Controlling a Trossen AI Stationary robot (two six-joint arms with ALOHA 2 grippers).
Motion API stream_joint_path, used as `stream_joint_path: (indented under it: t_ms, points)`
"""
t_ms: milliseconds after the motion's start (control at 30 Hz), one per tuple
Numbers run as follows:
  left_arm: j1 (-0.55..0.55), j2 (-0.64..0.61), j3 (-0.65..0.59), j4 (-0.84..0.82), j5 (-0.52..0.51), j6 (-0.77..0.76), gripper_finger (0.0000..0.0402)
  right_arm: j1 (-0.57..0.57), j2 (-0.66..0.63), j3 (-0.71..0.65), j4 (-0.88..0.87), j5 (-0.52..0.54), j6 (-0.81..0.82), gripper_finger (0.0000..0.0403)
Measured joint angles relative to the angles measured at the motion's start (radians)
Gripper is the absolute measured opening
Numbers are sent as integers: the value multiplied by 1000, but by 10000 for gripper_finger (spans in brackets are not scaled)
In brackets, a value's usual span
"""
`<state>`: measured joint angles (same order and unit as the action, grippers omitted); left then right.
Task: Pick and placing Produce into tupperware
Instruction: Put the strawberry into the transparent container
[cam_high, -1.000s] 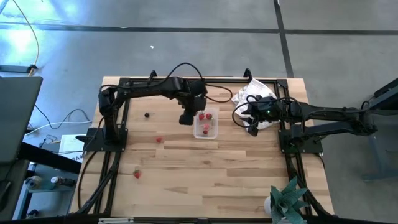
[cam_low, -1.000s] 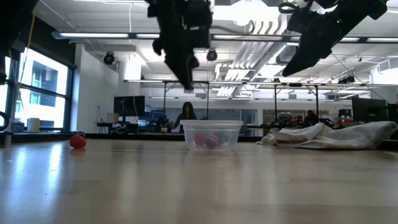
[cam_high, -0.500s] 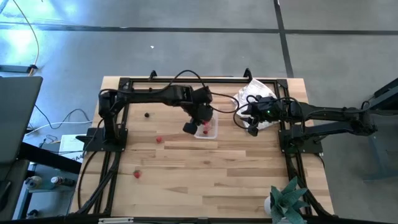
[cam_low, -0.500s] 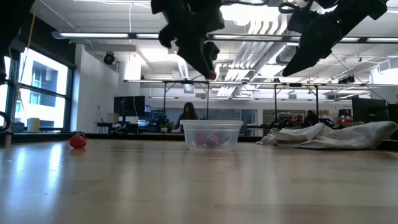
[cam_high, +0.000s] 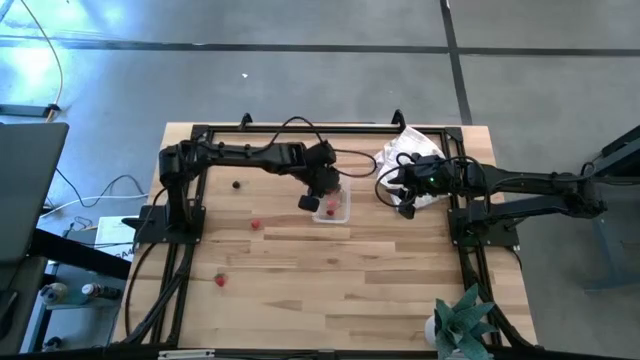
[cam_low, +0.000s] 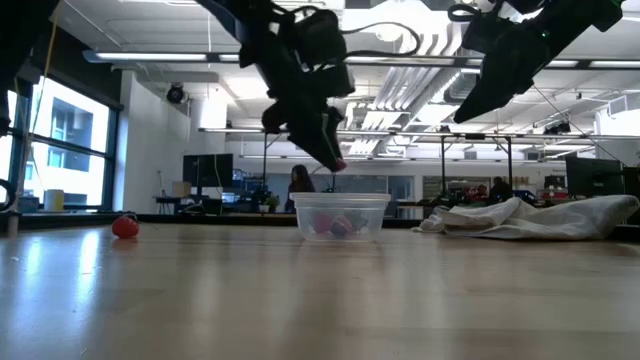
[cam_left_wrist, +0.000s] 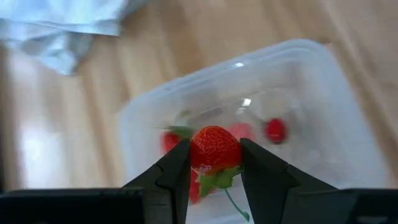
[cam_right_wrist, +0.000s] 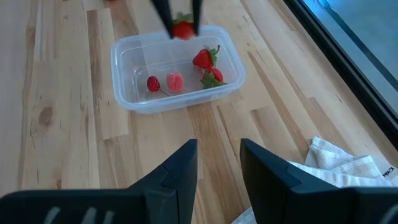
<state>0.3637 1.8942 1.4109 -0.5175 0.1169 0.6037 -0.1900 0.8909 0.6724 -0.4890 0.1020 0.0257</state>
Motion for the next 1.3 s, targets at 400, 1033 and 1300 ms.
stream_joint_path:
  t_ms: [400, 1033, 1300]
  points:
    - [24, 110, 41, -52, 10, 44, 110, 0, 0, 0, 0, 0, 0, 112]
    - [-6, 311, 297, -343, -82, 149, 110, 0, 0, 0, 0, 0, 0, 112]
    - [-5, 311, 298, -355, -88, 158, 110, 0, 0, 0, 0, 0, 0, 112]
